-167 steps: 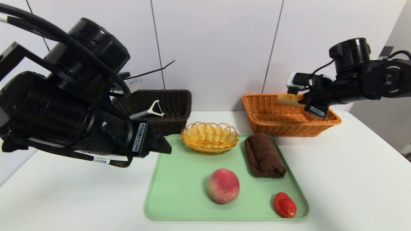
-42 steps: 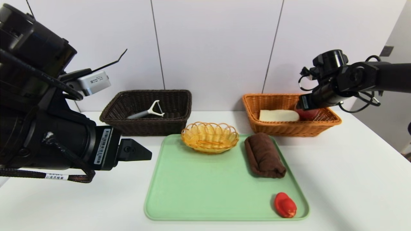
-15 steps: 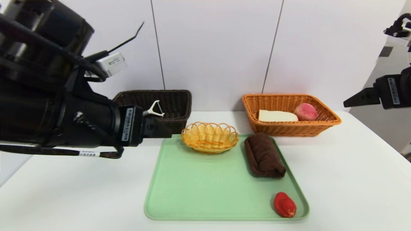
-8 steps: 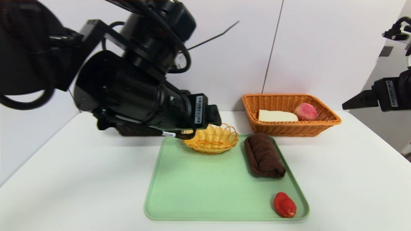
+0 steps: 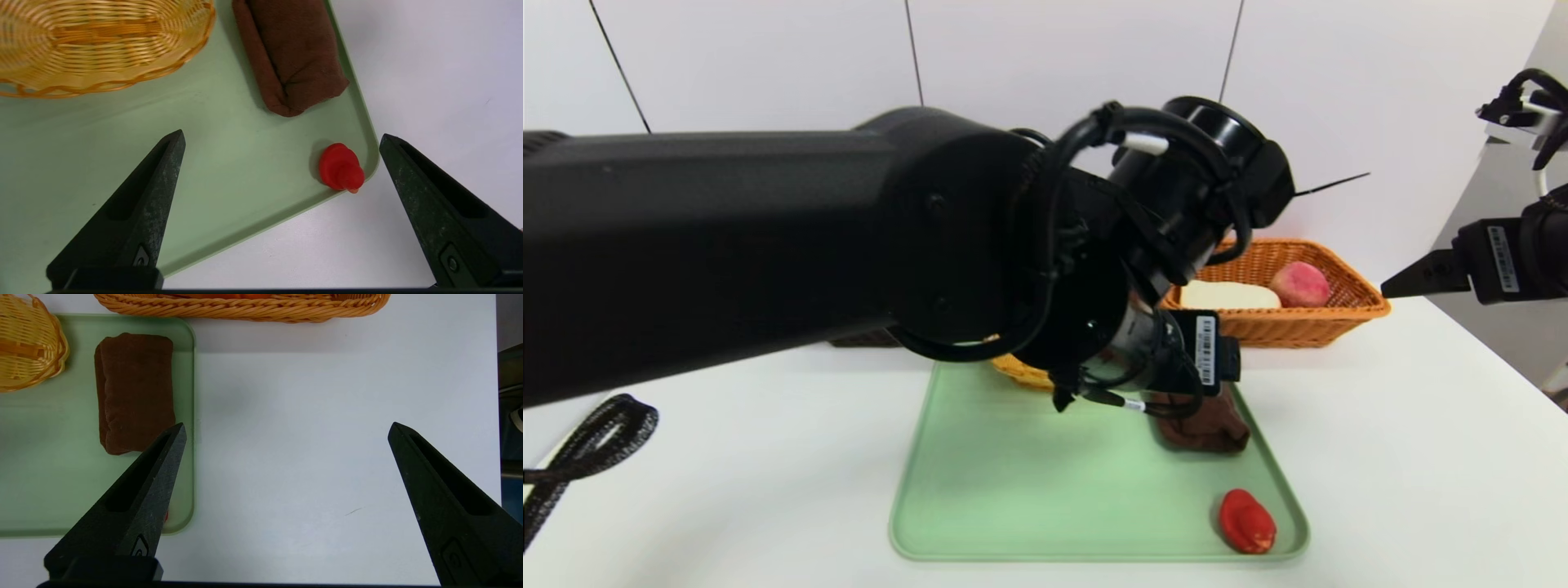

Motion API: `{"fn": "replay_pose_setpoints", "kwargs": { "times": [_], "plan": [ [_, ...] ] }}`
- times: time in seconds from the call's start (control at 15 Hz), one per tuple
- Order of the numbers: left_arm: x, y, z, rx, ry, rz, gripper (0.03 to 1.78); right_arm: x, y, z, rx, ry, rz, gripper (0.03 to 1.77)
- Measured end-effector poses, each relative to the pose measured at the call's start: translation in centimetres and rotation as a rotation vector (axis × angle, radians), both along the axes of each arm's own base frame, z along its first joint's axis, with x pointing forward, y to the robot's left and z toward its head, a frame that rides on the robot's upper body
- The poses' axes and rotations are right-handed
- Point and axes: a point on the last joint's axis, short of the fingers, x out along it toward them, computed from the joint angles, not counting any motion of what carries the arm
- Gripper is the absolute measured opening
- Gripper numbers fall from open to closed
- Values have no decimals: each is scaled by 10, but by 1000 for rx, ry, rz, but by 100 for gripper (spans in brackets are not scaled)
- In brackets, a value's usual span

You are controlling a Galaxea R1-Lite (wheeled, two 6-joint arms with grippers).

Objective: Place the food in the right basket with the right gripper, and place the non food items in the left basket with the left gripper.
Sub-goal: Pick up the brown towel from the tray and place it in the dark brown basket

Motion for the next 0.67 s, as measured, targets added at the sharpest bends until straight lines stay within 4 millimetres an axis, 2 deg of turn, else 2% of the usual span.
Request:
{"fn": "replay_pose_setpoints", "kwargs": {
  "times": [0.27,0.67],
  "plan": [
    [-3,-29,-22,9,-19,-59,169,-4,0,-2,4,5,-2,170],
    [0,-61,-51,50,-105,-104,169,-11,-1,-8,9,24,-8,170]
  ]
}}
